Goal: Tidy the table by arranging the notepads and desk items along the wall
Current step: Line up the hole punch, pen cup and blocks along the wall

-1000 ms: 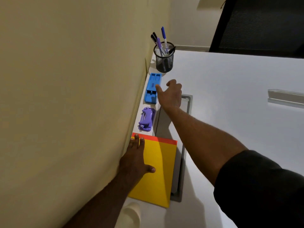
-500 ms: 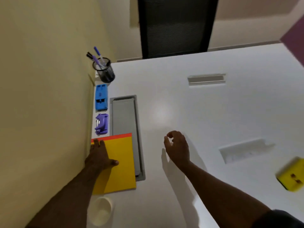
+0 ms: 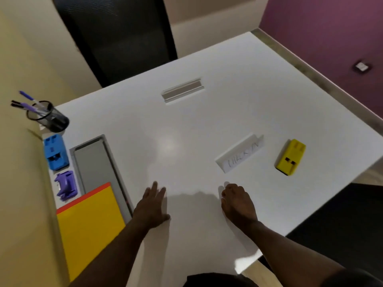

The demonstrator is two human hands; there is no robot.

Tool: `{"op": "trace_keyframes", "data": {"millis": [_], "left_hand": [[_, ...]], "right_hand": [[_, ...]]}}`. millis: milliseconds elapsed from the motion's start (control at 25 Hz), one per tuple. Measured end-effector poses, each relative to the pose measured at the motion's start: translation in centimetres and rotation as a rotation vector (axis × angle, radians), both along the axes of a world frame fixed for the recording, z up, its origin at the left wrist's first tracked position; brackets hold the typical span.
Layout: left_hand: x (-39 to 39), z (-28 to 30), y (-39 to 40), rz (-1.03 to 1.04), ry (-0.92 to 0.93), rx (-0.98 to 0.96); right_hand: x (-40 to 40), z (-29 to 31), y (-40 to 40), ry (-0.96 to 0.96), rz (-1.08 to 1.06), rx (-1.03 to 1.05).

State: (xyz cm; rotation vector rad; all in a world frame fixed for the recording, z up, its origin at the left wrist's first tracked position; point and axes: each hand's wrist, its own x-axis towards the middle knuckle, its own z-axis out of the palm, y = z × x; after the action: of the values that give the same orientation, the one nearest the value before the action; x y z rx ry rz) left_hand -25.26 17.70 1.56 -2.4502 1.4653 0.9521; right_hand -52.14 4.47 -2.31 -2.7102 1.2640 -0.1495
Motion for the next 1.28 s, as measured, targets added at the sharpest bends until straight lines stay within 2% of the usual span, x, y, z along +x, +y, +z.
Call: {"op": "trace_keyframes", "data": {"millis": [80,120,280,320,400,560,720,800,960,1080,1160,1280], "left_hand": [[-0.9,-0.4,-0.7,-0.014,-0.003,0.011],[-0.9,-0.6,-0.9,-0.005,0.001,0.014],[-0.7,-1.2,-0.9,0.018,0.023,0.015],[-0.6,-1.2,-0.8,0.021,0.027,0.014],[-0.6,-1.2,-0.8,0.027,0.031,0.015],[-0.5,-1.2,-0.6,0.043,0.034,0.012],[-0.5,-0.8,-0.5,0.046,0.032,0.037],[-0.4,-0.5,-0.5,0.050,0.015,0.024],[1.4,0.5,0.2,0.109,-0.123,-0.167],[4.6,1.7,2.4,0.314,-0.160,-0.202],[7.4,2.0,4.3,0.468,-0.173,-0.124],[11.7,2.3,8.0,0.629,-0.185,0.090]], "right_hand": [[-2.2,0.0,-0.9,0.005,-0.106,-0.032],[-3.0,0.3,-1.7,-0.033,-0.235,-0.028],[-5.7,2.9,-7.2,-0.359,-1.009,0.118],[-6.2,3.6,-8.9,-0.422,-1.136,0.148],[-7.4,4.5,-12.1,-0.473,-1.249,0.256],[-8.3,4.4,-15.7,-0.416,-1.213,0.436],[-8.0,4.9,-16.4,-0.368,-1.264,0.437],[-6.6,6.2,-16.2,-0.416,-1.267,0.384],[0.4,9.5,-14.5,-0.652,-0.951,0.236],[7.7,10.7,-11.5,-0.684,-0.639,0.277],[12.1,10.1,-9.1,-0.641,-0.513,0.353],[17.8,8.7,-4.6,-0.513,-0.326,0.488]]}}
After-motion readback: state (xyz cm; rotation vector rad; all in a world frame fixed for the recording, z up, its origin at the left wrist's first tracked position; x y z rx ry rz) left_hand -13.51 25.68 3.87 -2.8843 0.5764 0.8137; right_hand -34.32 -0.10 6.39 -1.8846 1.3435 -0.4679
